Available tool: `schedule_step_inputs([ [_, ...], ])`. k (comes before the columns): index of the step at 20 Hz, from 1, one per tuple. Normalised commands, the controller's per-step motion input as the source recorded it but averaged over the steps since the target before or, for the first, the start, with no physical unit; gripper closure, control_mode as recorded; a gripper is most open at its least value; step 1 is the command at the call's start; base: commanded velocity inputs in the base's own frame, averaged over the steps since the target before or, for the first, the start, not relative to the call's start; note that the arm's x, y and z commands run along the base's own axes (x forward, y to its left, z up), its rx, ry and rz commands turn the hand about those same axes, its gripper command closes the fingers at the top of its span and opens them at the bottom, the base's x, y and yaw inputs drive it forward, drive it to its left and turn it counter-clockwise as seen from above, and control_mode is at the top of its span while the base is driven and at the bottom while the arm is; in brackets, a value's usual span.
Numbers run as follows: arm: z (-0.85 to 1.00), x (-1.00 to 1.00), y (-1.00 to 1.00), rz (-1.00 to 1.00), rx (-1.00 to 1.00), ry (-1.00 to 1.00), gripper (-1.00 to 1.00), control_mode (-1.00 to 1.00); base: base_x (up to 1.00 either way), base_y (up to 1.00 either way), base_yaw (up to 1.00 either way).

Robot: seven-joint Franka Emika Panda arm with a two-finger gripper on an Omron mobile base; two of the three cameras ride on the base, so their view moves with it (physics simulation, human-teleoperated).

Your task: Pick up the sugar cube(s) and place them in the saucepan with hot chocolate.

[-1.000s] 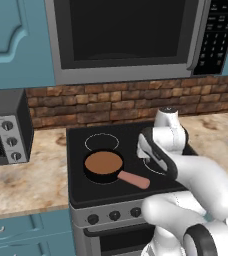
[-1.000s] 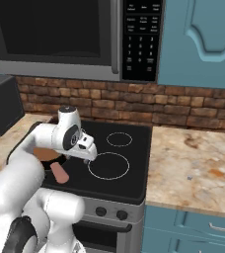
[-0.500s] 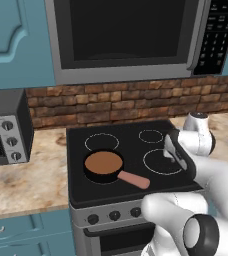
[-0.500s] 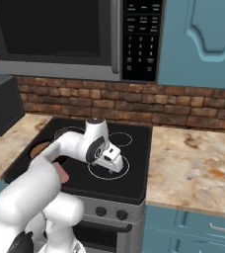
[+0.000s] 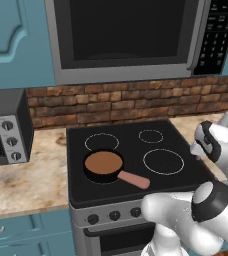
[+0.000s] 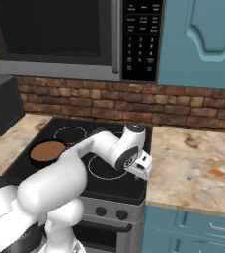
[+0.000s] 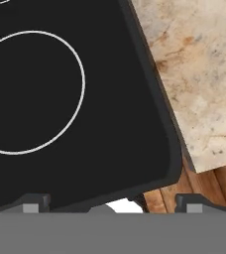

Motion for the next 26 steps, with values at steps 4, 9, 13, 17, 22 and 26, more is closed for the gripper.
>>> schedule_step_inputs([
  [4, 0.02, 0.03, -0.60, 0.13, 0.00, -0.01, -1.00, -1.00, 0.00, 0.00, 0.00],
  [9, 0.00, 0.19, -0.40, 0.08, -0.02, 0.12, -1.00, -1.00, 0.00, 0.00, 0.00],
  [13, 0.00, 0.05, -0.34, 0.03, -0.07, 0.04, -1.00, -1.00, 0.00, 0.00, 0.00],
  [17, -0.02, 0.01, -0.35, 0.00, -0.12, 0.00, -1.00, -1.00, 0.00, 0.00, 0.00],
  [22, 0.00, 0.14, -0.46, 0.00, -0.20, 0.00, -1.00, -1.00, 0.00, 0.00, 0.00],
  [26, 0.00, 0.10, -0.44, 0.00, -0.15, -0.06, -1.00, -1.00, 0.00, 0.00, 0.00],
])
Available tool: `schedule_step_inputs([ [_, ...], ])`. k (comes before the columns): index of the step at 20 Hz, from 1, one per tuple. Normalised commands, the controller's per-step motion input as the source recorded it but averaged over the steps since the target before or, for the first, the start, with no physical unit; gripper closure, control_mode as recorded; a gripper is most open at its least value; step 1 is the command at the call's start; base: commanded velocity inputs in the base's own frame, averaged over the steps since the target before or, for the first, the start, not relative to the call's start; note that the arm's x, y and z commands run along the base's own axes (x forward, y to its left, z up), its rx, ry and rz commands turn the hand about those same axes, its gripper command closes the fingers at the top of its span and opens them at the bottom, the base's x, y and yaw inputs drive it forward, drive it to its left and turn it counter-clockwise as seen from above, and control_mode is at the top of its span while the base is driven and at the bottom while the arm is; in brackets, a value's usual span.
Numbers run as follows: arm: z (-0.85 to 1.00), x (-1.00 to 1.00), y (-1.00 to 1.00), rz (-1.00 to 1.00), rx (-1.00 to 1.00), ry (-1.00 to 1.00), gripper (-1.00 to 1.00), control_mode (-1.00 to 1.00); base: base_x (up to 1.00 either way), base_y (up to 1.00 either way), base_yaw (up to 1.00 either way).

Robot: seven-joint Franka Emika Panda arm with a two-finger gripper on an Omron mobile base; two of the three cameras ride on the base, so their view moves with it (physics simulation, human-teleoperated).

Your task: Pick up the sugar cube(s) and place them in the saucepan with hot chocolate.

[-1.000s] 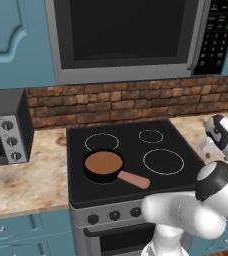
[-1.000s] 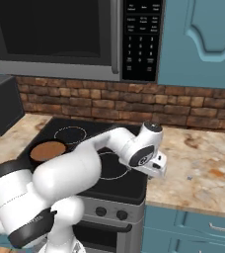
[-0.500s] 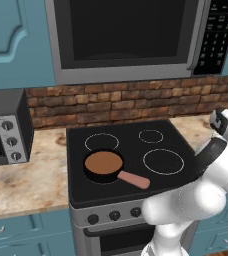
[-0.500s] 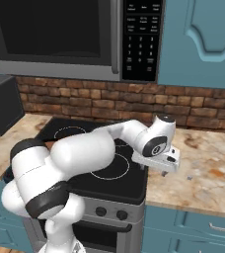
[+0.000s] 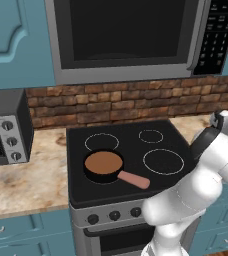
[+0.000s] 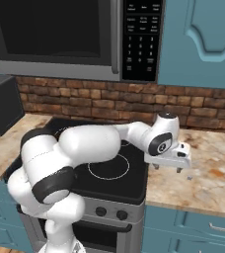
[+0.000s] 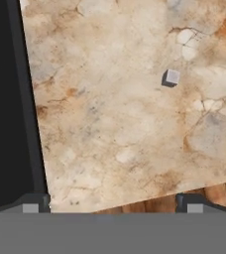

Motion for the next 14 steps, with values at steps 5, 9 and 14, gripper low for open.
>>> schedule_step_inputs([
  [5, 0.04, 0.00, -0.36, -0.05, 0.04, -0.15, -1.00, -1.00, 0.00, 0.00, 0.00],
  [9, 0.00, 0.19, -0.44, -0.18, 0.17, 0.09, -1.00, -1.00, 0.00, 0.00, 0.00],
  [14, -0.03, 0.36, -0.29, -0.02, 0.09, 0.01, -1.00, -1.00, 0.00, 0.00, 0.00],
])
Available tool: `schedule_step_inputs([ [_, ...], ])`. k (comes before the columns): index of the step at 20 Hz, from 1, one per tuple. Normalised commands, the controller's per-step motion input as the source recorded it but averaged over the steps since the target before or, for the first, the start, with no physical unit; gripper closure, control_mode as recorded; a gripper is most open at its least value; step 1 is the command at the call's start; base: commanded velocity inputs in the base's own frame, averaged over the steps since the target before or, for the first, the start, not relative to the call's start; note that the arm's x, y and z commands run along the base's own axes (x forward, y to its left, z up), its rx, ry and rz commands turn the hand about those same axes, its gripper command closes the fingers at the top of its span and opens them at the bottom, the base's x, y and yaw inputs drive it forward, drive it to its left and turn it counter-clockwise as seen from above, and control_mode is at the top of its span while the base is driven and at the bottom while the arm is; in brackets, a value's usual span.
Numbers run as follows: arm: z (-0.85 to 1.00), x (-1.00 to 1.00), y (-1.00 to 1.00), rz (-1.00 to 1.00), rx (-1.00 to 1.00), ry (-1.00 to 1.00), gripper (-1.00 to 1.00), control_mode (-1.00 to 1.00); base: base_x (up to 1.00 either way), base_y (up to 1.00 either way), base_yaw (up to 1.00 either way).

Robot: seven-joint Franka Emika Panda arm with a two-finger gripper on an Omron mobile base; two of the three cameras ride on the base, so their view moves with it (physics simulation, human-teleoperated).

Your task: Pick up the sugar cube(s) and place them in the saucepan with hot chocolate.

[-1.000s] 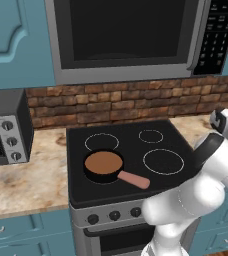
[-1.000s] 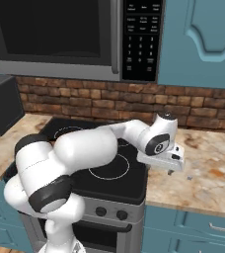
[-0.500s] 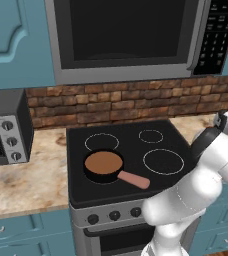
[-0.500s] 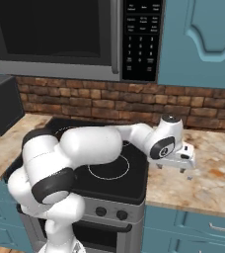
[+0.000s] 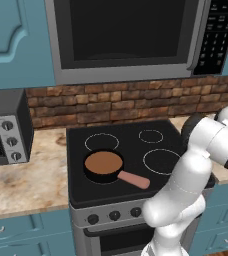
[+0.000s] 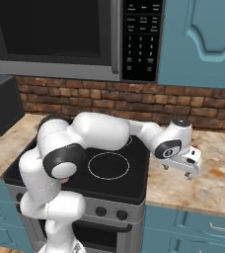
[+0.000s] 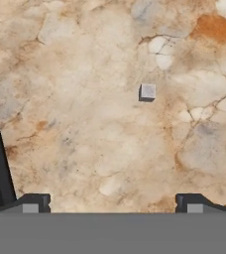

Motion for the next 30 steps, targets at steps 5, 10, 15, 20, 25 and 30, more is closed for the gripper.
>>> schedule_step_inputs([
  [5, -0.01, 0.27, -0.41, 0.00, 0.11, 0.01, -1.00, -1.00, 0.00, 0.00, 0.00],
  [10, -0.10, 0.25, -0.31, -0.02, 0.00, 0.02, -1.00, -1.00, 0.00, 0.00, 0.00],
  [15, -0.16, 0.22, -0.27, 0.00, 0.00, 0.00, -1.00, -1.00, 0.00, 0.00, 0.00],
  [20, -0.13, 0.12, -0.03, 0.00, 0.00, 0.01, -1.00, -1.00, 0.00, 0.00, 0.00],
  [25, -0.34, 0.20, 0.00, 0.00, 0.00, 0.00, -1.00, -1.00, 0.00, 0.00, 0.00],
  [30, -0.43, 0.20, 0.05, 0.00, 0.00, 0.01, -1.00, -1.00, 0.00, 0.00, 0.00],
])
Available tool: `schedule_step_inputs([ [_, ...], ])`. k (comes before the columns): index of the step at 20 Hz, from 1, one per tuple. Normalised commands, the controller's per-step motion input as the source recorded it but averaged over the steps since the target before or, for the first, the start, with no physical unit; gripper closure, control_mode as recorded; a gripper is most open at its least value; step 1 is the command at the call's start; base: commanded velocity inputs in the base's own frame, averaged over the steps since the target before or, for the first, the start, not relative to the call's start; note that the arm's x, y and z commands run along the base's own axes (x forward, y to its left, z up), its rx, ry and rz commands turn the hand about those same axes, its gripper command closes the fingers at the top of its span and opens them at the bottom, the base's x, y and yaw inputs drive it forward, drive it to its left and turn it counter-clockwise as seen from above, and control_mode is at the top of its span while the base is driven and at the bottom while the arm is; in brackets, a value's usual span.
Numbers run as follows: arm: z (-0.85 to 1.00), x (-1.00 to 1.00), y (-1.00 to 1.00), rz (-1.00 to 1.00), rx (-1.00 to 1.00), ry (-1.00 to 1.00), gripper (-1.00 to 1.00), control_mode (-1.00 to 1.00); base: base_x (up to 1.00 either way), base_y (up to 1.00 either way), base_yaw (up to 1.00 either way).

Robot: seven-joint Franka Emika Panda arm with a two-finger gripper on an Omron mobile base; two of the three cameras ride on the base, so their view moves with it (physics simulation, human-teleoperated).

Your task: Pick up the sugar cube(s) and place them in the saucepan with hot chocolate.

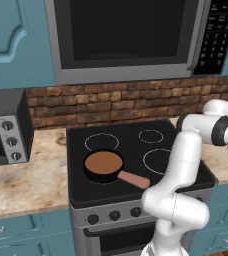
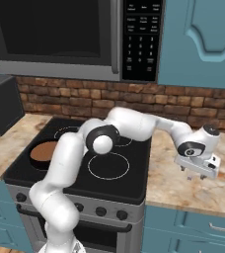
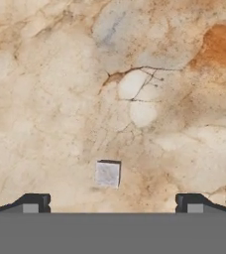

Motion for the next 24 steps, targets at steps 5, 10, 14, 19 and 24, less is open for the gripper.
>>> schedule_step_inputs([
  [5, -0.33, 0.30, 0.00, 0.00, 0.00, 0.01, -1.00, -1.00, 0.00, 0.00, 0.00],
  [10, -0.29, 0.28, 0.00, 0.00, 0.00, 0.04, -1.00, -1.00, 0.00, 0.00, 0.00],
  [14, -0.33, 0.01, 0.01, 0.00, 0.00, 0.11, -1.00, -1.00, 0.00, 0.00, 0.00],
  [19, -0.18, -0.08, 0.00, 0.00, 0.00, 0.10, -1.00, -1.00, 0.00, 0.00, 0.00],
  [24, -0.17, -0.20, 0.00, 0.00, 0.00, 0.00, -1.00, -1.00, 0.00, 0.00, 0.00],
])
